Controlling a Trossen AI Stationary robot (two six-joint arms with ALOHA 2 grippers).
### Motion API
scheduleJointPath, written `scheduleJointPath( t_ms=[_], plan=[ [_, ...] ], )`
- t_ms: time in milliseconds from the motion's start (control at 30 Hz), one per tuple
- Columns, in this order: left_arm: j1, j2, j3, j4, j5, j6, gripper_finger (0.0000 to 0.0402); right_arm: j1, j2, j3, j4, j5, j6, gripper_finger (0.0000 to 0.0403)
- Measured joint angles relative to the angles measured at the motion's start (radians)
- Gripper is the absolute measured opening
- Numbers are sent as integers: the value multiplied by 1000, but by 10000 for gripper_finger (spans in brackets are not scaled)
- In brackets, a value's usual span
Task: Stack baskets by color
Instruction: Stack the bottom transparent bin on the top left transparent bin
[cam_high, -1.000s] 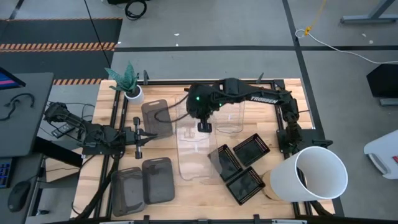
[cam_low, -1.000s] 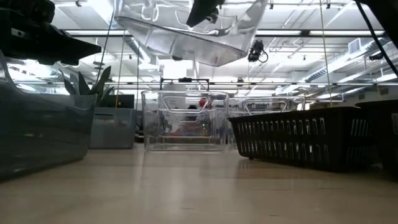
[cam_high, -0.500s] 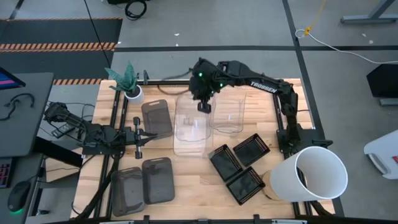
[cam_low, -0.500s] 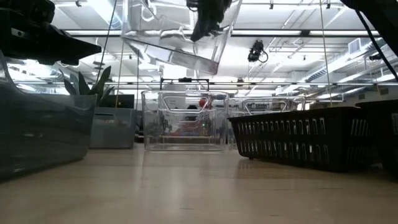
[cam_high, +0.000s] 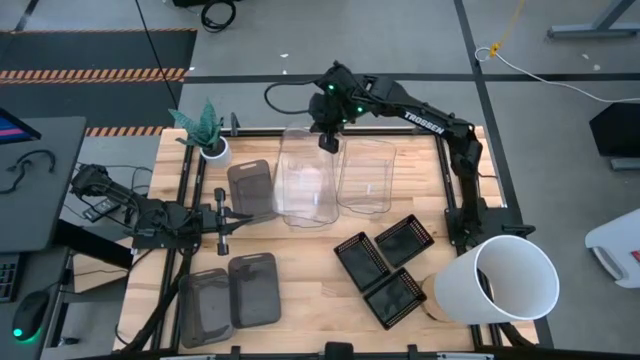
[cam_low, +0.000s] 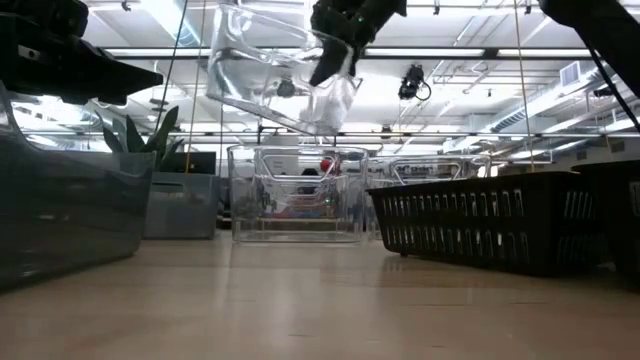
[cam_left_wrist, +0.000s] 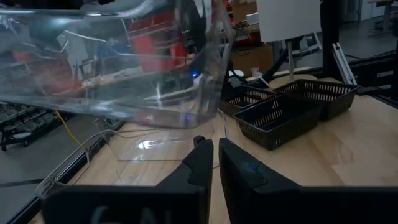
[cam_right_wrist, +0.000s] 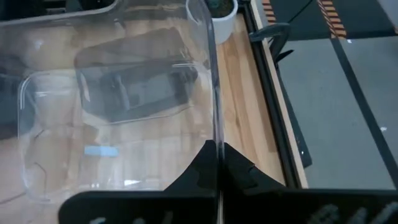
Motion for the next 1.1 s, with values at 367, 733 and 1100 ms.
scheduleJointPath(
  t_ms=[367,733,1100],
  plan=[
    [0,0,0,0,0,0,28,-37,1,-105,37,19,-22,0],
    [0,0,0,0,0,0,29,-49,0,-123,41,26,-68,0],
    [0,0,0,0,0,0,34,-49,0,-123,45,30,-110,0]
  ],
)
